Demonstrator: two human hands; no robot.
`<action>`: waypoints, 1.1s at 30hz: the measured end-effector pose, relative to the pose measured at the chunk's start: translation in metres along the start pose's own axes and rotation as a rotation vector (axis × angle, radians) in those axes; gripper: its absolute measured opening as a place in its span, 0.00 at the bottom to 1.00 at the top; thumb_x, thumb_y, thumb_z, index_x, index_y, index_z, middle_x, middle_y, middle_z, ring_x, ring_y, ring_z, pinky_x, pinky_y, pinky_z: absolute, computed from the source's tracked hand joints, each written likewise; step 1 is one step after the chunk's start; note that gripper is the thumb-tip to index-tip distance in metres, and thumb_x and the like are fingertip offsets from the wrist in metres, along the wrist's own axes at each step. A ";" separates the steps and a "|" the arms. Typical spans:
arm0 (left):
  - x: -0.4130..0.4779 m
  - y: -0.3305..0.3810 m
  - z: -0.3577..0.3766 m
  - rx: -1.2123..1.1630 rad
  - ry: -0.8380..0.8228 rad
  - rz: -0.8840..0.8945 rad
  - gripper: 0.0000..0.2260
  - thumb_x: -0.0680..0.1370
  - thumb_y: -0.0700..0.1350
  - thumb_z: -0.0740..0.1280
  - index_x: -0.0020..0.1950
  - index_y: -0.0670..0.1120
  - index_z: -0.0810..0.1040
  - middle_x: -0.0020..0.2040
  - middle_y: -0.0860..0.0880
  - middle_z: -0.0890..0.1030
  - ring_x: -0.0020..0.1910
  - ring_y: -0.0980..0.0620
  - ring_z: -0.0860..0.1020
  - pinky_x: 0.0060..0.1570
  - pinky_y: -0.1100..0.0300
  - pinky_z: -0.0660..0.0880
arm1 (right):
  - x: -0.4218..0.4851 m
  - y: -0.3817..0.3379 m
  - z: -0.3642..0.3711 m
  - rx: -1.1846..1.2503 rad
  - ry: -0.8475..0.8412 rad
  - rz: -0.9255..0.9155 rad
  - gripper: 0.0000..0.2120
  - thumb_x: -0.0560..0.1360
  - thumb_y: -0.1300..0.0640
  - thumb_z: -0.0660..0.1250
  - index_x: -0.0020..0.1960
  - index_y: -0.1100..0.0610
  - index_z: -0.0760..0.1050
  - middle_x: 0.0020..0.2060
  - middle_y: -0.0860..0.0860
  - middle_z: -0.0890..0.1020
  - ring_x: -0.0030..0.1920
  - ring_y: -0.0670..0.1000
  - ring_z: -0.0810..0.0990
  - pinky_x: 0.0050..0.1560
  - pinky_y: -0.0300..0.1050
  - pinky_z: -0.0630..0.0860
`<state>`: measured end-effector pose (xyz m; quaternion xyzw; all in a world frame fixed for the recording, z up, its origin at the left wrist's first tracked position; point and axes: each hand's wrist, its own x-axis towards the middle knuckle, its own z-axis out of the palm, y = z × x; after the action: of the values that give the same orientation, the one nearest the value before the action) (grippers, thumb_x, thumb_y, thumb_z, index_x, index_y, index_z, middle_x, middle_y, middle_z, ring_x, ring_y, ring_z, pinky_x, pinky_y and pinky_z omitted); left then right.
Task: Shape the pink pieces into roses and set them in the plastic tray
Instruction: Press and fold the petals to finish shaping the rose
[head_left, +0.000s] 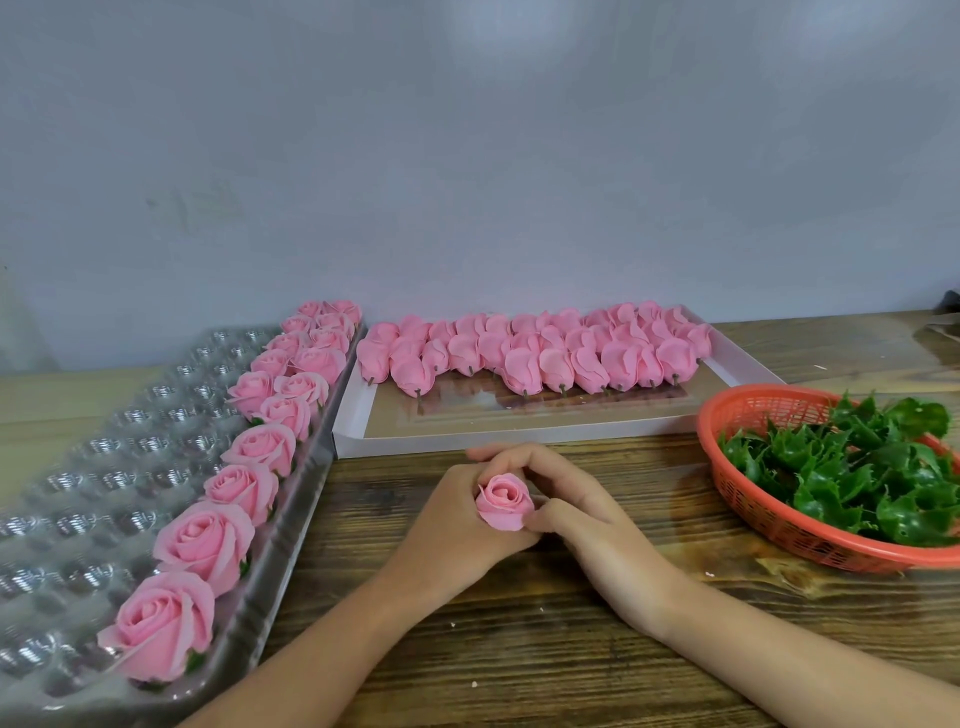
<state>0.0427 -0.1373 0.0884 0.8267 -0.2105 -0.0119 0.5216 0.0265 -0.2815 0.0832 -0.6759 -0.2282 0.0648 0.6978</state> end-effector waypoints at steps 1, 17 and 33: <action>0.000 0.000 0.000 -0.012 -0.006 0.004 0.19 0.70 0.39 0.74 0.31 0.64 0.77 0.31 0.61 0.79 0.35 0.63 0.77 0.35 0.72 0.70 | 0.000 0.000 0.000 0.014 0.006 -0.004 0.18 0.67 0.65 0.58 0.54 0.57 0.77 0.61 0.47 0.80 0.62 0.47 0.78 0.58 0.37 0.74; -0.002 0.000 0.000 -0.055 -0.046 0.029 0.08 0.72 0.42 0.72 0.50 0.50 0.84 0.46 0.52 0.85 0.47 0.53 0.82 0.53 0.50 0.78 | 0.001 0.008 -0.001 -0.196 0.226 -0.129 0.02 0.76 0.53 0.66 0.44 0.47 0.75 0.55 0.40 0.80 0.62 0.45 0.78 0.63 0.46 0.73; -0.001 -0.002 0.002 -0.040 0.016 0.035 0.07 0.71 0.42 0.74 0.36 0.51 0.80 0.32 0.53 0.80 0.33 0.58 0.77 0.35 0.67 0.72 | -0.002 0.003 0.000 -0.229 0.290 -0.278 0.06 0.79 0.56 0.65 0.44 0.50 0.75 0.57 0.42 0.79 0.63 0.49 0.77 0.61 0.44 0.74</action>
<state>0.0425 -0.1375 0.0855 0.8125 -0.2206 -0.0002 0.5397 0.0257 -0.2818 0.0799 -0.7150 -0.2224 -0.1559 0.6442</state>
